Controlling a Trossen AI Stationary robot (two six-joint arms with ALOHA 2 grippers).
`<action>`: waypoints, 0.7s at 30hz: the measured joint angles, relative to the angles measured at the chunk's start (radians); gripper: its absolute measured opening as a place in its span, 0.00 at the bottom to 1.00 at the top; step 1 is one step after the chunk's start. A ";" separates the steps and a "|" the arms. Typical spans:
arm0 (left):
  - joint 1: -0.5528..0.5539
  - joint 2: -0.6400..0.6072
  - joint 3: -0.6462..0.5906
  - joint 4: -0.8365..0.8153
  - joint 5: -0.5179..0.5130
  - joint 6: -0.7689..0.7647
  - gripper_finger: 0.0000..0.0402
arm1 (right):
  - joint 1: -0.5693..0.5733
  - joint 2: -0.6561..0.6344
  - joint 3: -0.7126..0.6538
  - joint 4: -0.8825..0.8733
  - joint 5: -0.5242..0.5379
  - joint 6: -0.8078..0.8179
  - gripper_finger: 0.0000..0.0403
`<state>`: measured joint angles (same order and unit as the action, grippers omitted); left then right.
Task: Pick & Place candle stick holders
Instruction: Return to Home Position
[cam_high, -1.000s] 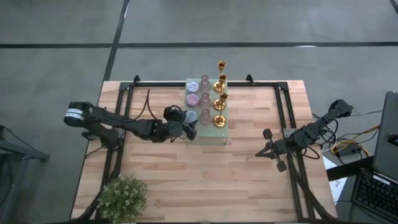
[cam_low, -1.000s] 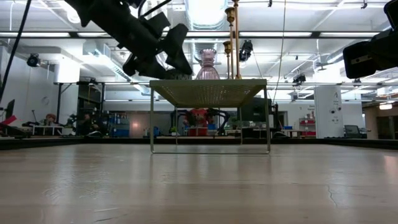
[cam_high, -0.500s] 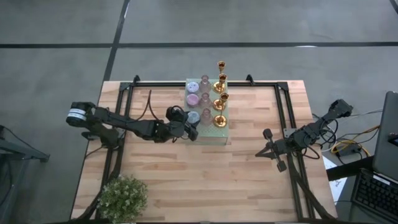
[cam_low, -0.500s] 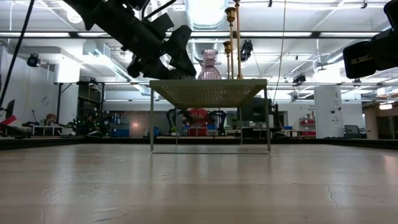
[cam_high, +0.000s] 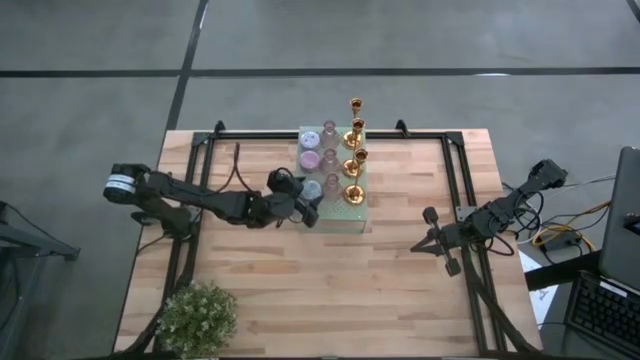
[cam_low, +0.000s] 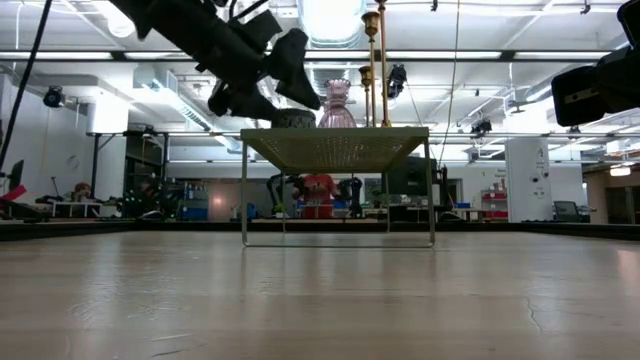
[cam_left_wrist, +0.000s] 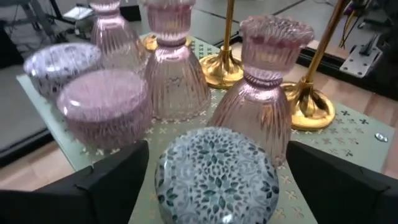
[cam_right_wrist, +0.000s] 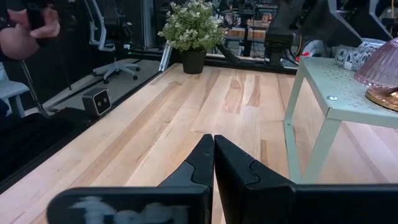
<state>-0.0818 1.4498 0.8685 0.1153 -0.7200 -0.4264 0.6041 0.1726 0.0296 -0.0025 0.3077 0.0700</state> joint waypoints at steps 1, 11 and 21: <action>0.000 -0.002 0.005 -0.003 0.000 0.013 0.96 | 0.000 0.000 0.000 0.000 0.000 0.000 0.02; -0.002 -0.117 0.066 -0.190 0.030 0.067 0.94 | 0.000 0.000 0.000 0.000 0.000 0.000 0.02; -0.042 -0.337 0.046 -0.422 0.083 0.060 0.44 | 0.000 0.000 0.000 0.000 0.000 0.000 0.02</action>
<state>-0.1234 1.1129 0.9142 -0.3070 -0.6374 -0.3668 0.6041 0.1726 0.0297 -0.0026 0.3077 0.0700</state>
